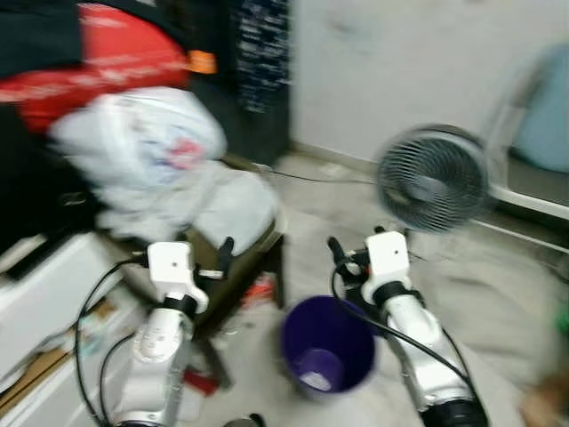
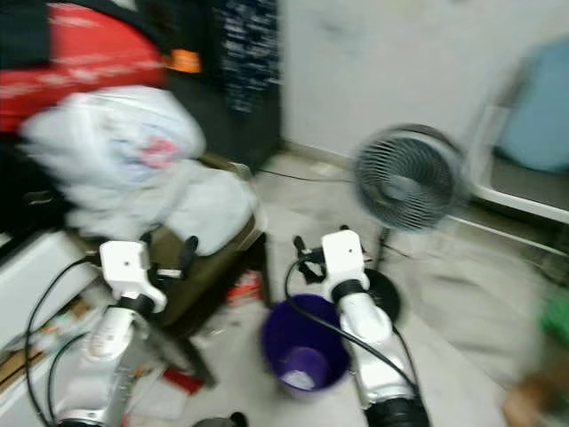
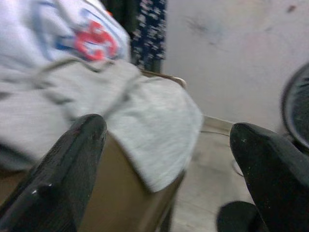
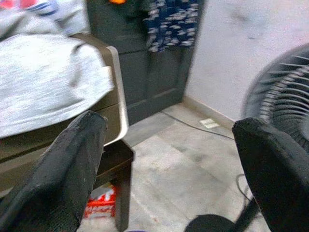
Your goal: Clean up the room
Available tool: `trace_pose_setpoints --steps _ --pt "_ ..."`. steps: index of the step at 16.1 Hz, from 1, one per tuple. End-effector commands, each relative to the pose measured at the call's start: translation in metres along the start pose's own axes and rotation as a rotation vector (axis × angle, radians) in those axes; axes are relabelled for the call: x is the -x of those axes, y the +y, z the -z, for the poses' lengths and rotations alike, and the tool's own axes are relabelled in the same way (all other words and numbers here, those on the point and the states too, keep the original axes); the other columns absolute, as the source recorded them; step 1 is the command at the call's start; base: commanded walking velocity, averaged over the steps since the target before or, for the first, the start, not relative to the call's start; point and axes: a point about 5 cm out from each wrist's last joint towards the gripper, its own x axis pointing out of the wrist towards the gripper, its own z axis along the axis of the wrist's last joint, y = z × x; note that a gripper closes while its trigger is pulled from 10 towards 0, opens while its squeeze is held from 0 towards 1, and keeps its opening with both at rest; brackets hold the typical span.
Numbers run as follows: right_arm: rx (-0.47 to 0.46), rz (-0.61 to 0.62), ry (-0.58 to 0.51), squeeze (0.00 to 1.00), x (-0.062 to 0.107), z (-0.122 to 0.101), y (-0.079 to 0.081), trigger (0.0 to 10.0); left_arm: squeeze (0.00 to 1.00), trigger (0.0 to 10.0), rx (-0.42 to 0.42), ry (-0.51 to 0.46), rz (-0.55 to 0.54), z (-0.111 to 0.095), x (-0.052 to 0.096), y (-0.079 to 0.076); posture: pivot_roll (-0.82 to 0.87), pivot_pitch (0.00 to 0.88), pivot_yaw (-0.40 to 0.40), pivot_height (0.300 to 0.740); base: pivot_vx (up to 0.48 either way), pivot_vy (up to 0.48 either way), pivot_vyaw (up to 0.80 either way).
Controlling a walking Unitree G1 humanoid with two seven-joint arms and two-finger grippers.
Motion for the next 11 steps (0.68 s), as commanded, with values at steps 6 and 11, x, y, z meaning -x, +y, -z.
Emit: trace_pose_setpoints --steps 6,11 --pt "0.004 0.007 -0.013 0.0 0.001 -0.007 0.0 10.0 0.0 10.0 -0.044 -0.006 -0.057 0.001 0.0 0.001 0.04 0.018 0.044 0.74 0.0 0.0 0.8" --pt "0.004 0.011 -0.015 0.0 0.002 -0.008 -0.003 10.0 0.0 10.0 -0.057 -0.007 -0.039 0.002 -0.001 -0.008 0.02 0.021 0.043 0.74 0.0 0.0 0.8"
